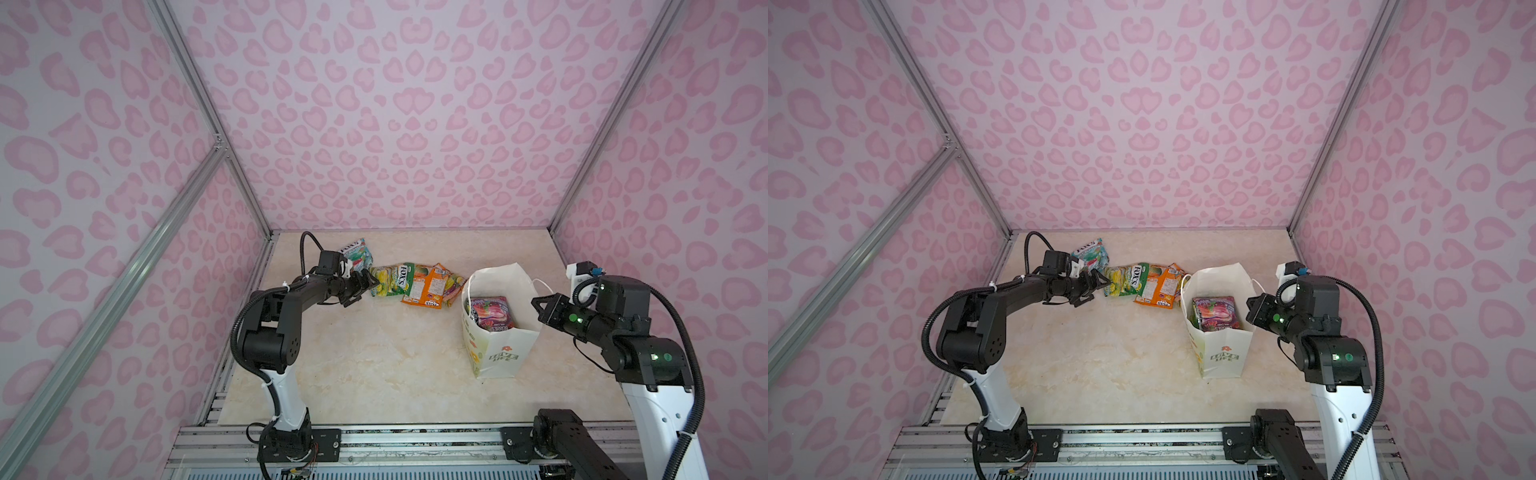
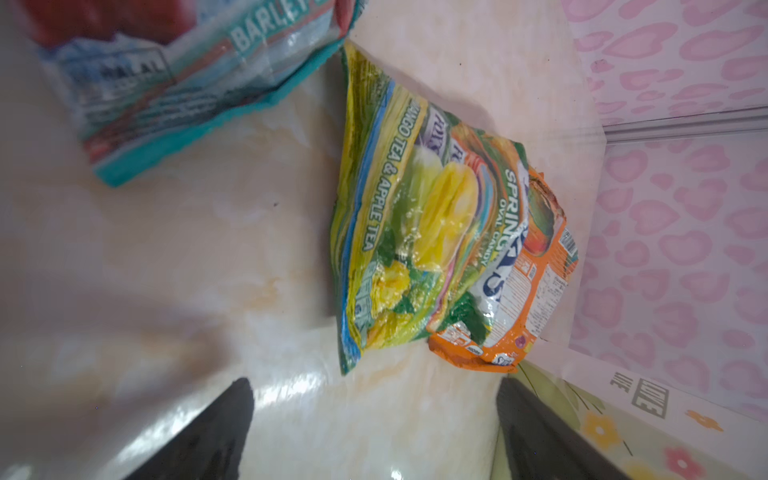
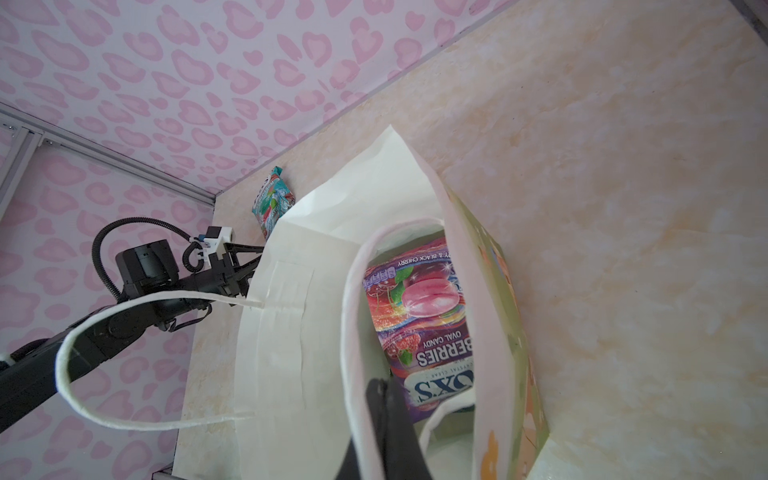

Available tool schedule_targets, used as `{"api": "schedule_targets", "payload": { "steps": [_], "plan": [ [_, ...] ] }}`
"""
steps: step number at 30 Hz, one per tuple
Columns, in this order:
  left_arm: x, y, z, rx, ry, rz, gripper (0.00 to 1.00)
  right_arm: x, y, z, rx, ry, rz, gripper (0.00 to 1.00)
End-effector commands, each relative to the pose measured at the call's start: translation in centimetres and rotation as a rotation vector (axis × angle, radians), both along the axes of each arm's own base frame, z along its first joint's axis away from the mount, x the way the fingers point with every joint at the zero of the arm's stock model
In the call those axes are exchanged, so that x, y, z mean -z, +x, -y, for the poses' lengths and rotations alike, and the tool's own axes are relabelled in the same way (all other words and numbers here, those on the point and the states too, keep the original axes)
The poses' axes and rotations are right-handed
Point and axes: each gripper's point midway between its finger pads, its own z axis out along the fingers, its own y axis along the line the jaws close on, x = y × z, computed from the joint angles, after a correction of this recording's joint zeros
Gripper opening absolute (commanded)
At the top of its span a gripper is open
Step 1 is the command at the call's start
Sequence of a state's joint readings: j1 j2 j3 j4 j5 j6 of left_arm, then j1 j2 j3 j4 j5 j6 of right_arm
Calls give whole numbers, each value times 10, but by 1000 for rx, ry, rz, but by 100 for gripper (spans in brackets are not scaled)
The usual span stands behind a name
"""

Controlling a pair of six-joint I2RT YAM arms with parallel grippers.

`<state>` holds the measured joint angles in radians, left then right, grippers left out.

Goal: Place the snacks into the paper bag
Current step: 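Withdraw the left gripper from the paper bag back to the candy pile, then lower the left gripper onto the yellow-green Spring Tea bag and grasp it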

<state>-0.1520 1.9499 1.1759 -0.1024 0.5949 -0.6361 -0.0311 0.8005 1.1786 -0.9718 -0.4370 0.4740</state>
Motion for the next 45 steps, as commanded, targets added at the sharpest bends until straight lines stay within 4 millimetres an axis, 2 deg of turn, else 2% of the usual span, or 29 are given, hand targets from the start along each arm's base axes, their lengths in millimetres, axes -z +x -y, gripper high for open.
{"api": "schedule_targets", "payload": {
  "steps": [1,15,22,27,33,37,45],
  "plan": [
    [5,12,7,14,-47,12,90,-2,-2,1,-5,-14,8,0],
    [43,14,19,-31,-163,-66,66,-2,2,0,-4,-3,11,0],
    [49,14,22,-40,-198,-65,60,-1,3,-1,-6,-2,10,0],
    [54,14,26,-46,-222,-76,50,-2,3,-1,-6,0,12,0],
    [51,18,29,-55,-256,-73,37,-3,3,-1,-5,0,16,0],
    [41,21,32,-54,-277,-67,23,-4,3,-1,-6,0,18,0],
    [19,21,33,-61,-296,-38,12,-2,4,-2,-7,11,17,0]
  ]
}}
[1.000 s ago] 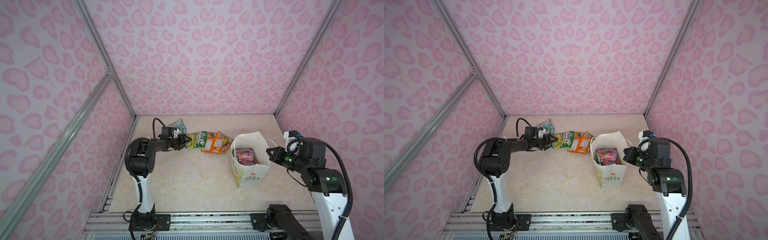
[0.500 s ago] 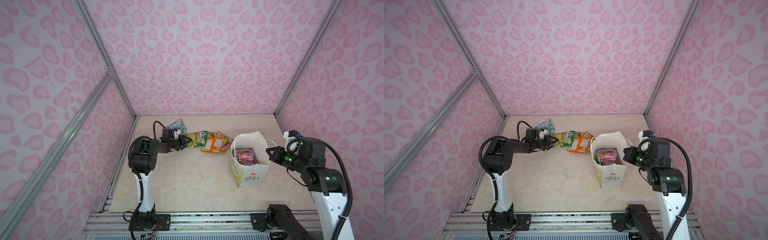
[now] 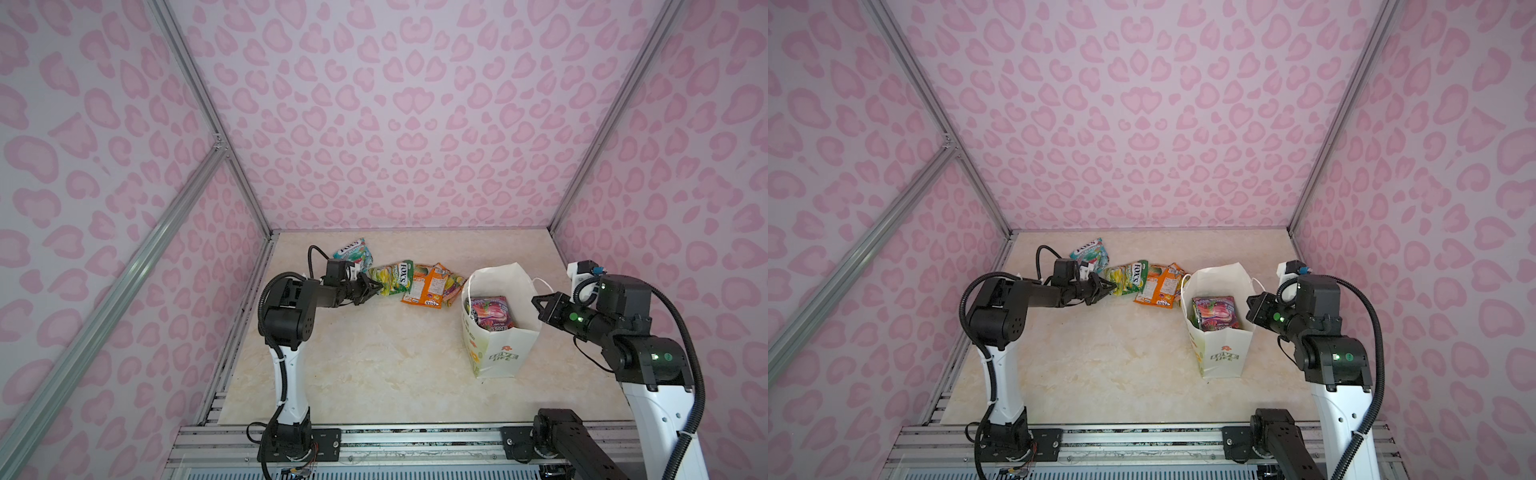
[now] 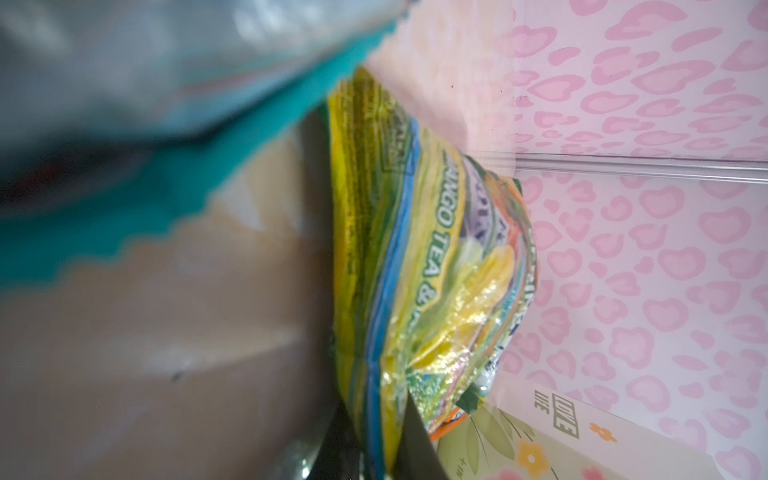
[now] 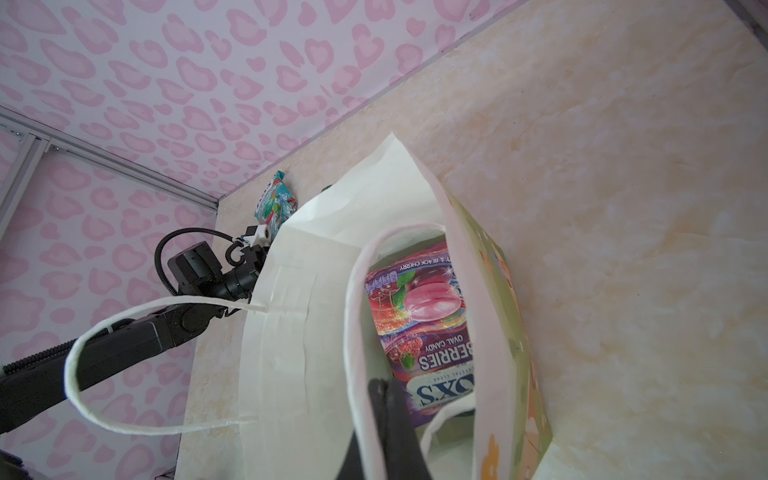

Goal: Place the snacks into the paper bag
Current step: 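Lower the left gripper onto the yellow-green Spring Tea bag and grasp it, then lift the Spring Tea bag up from the table with the left gripper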

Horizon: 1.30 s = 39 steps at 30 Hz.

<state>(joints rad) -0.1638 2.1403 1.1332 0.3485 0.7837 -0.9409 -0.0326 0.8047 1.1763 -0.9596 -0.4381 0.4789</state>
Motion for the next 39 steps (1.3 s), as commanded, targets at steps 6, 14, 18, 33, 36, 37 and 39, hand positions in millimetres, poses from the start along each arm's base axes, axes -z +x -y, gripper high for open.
{"api": "schedule_targets", "payload": {
  "steps": [6,14,18,33,36,37,39],
  "plan": [
    [-38,-5,1,-14,-20,33,4,-2,2,-2,-11,8,17,0],
    [-89,-20,6,-7,-33,112,3,0,4,-2,-10,10,16,0],
    [-111,-28,7,-10,-29,150,3,1,5,-2,-9,10,16,0],
    [-175,-59,-5,4,79,255,3,2,6,-2,-7,13,15,0],
    [-189,-68,-10,8,108,273,3,1,7,-2,-7,14,17,0],
    [-194,-71,-11,9,113,285,3,1,7,-2,-8,13,18,0],
    [-205,-77,-13,9,128,305,3,1,8,-3,-8,16,17,0]
  ]
}}
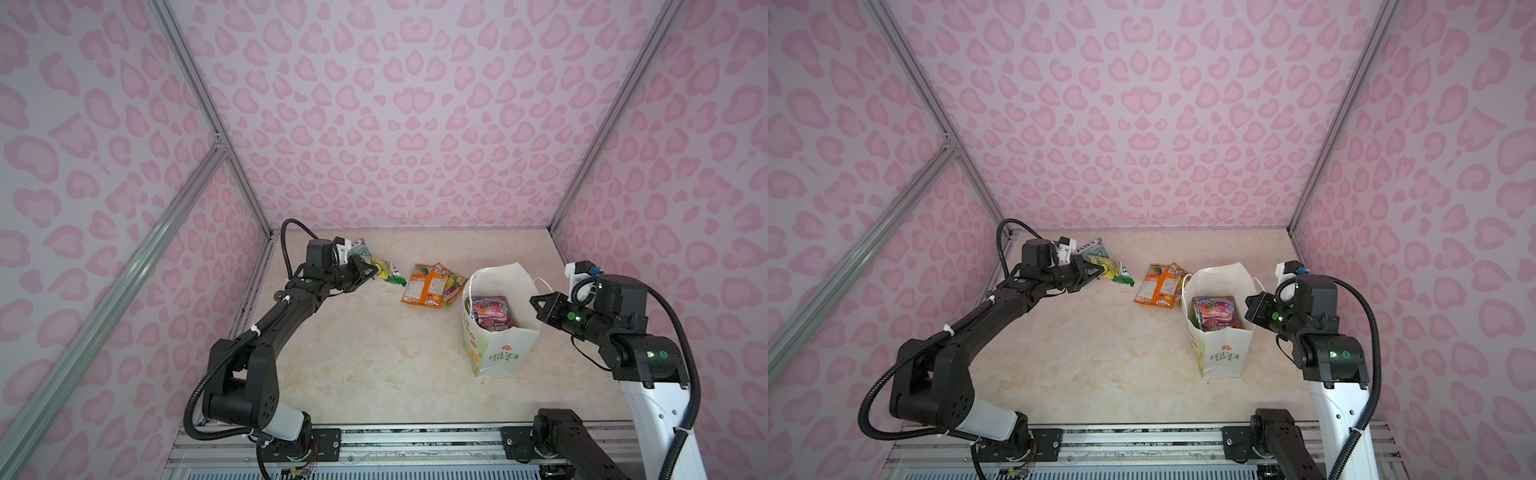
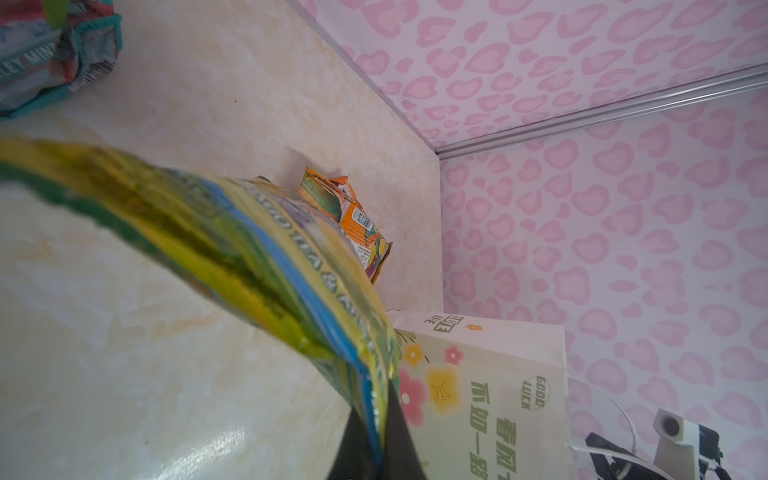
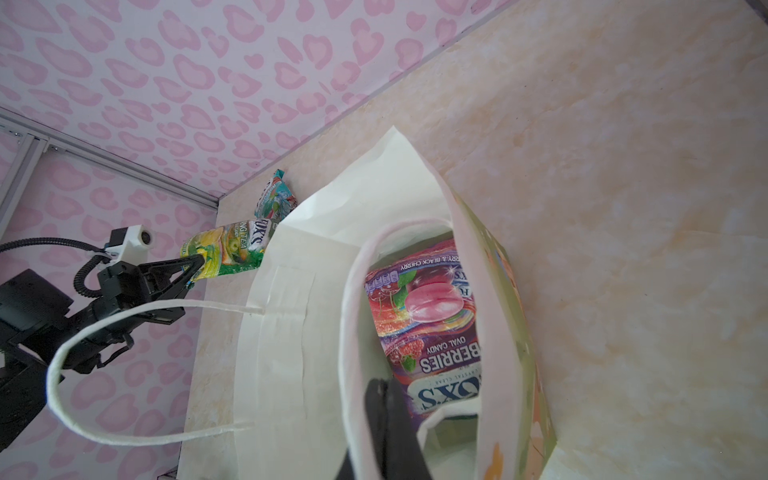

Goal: Place the snacks into the paper bag
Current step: 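Lift the Spring Tea bag up from the table with the left gripper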

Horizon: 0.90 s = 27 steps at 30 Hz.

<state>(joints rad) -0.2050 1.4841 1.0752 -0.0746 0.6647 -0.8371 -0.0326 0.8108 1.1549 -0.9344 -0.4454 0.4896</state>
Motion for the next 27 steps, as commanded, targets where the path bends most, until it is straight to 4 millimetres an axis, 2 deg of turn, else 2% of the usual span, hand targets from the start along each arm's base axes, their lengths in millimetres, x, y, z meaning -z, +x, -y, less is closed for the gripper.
{"api": "schedule_targets", "payload": {
  "steps": [1,7,13,15,19,27],
  "plan": [
    [-17,-10,-5,10,47,49,3,-4,3,-2,-9,3,24,0],
    [-60,-28,-11,11,64,113,3,-8,3,-2,-11,1,31,0],
    [-127,-54,-8,27,74,223,3,-6,5,-2,-17,-2,26,0],
    [-164,-65,0,51,77,294,3,-5,5,-2,-16,2,27,0],
    [-217,-86,17,98,72,397,3,-2,8,-3,-15,9,24,0],
    [-281,-115,73,251,20,555,3,-3,8,-4,-15,17,25,0]
  ]
}}
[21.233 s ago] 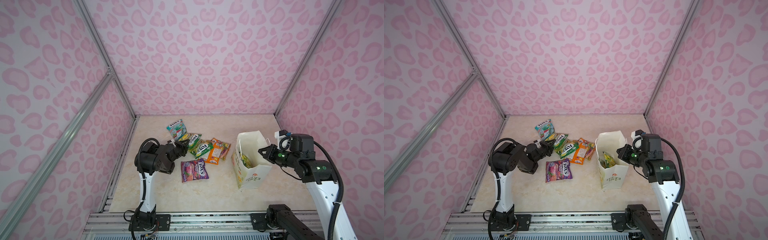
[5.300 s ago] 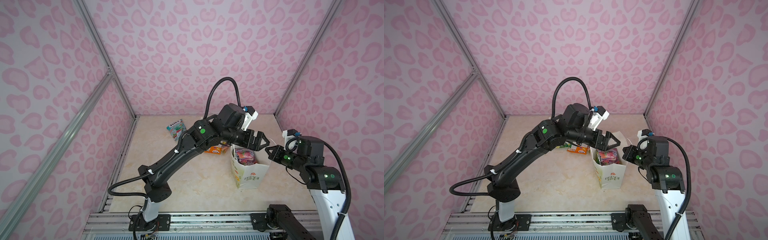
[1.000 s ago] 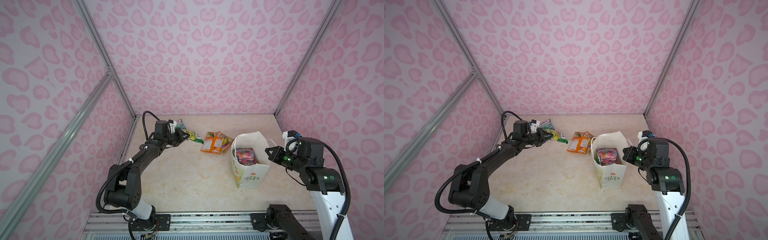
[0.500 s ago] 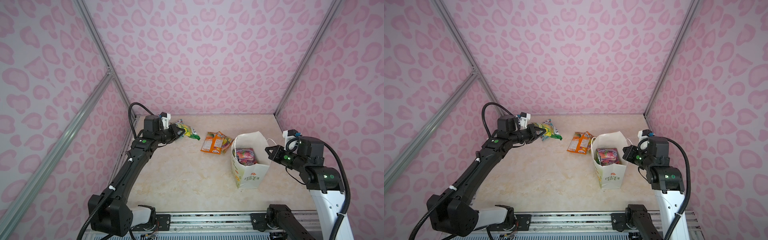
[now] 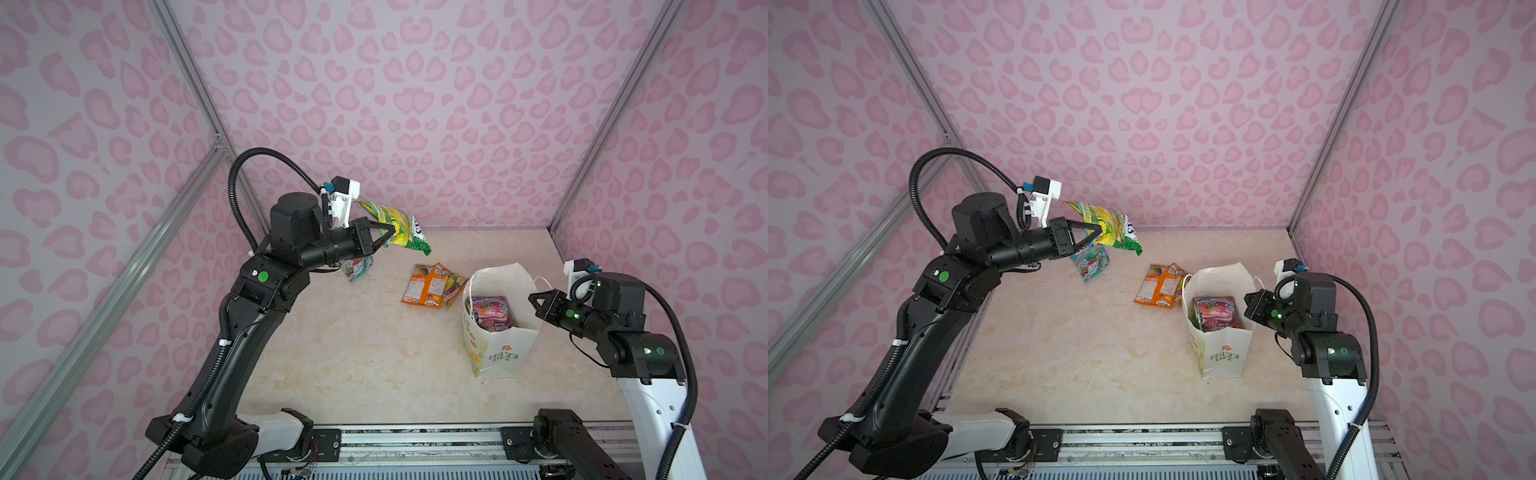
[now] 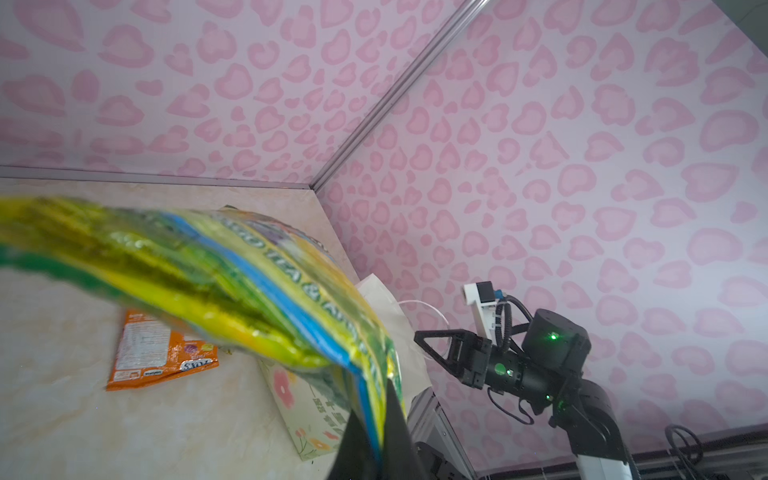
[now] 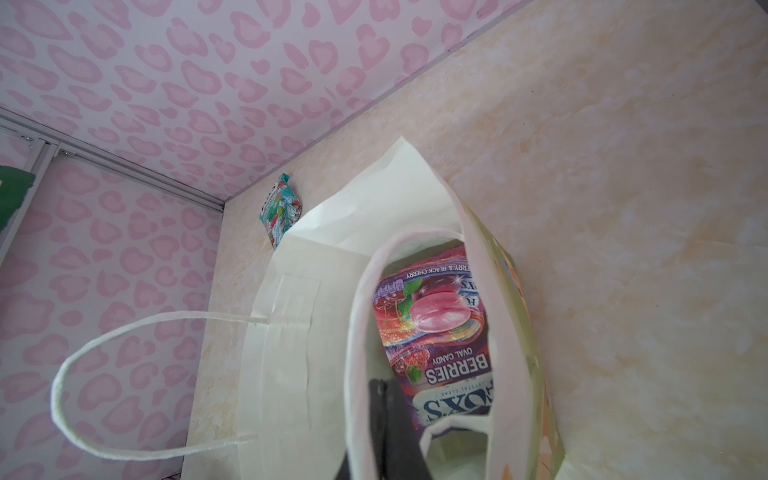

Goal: Place the snacks into the paper bag
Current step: 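Lift the Spring Tea bag up from the table with the left gripper, then carry the Spring Tea bag over the paper bag opening with the left gripper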

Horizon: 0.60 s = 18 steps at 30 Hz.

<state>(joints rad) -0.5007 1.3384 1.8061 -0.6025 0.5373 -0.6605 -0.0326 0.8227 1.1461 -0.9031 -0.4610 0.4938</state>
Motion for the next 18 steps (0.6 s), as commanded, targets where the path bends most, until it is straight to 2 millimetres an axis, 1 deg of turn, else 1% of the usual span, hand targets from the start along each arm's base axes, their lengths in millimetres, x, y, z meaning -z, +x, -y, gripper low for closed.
{"api": "schedule_targets", "payload": {
  "steps": [1,6,9,11,14,18],
  "plan": [
    [-24,-6,18,48,-7,88,3,-4,2,-1,-5,7,18,0],
    [-50,-18,63,167,-24,148,3,-3,1,-1,0,11,15,0],
    [-49,-21,89,219,-16,146,3,-3,0,-1,2,8,15,0],
    [-38,-20,106,244,8,130,3,-3,-1,-1,2,6,15,0],
    [-7,-16,128,256,89,80,3,-5,-1,0,3,1,18,0],
    [16,-29,156,311,139,50,3,-3,-2,0,1,-2,17,0]
  ]
}}
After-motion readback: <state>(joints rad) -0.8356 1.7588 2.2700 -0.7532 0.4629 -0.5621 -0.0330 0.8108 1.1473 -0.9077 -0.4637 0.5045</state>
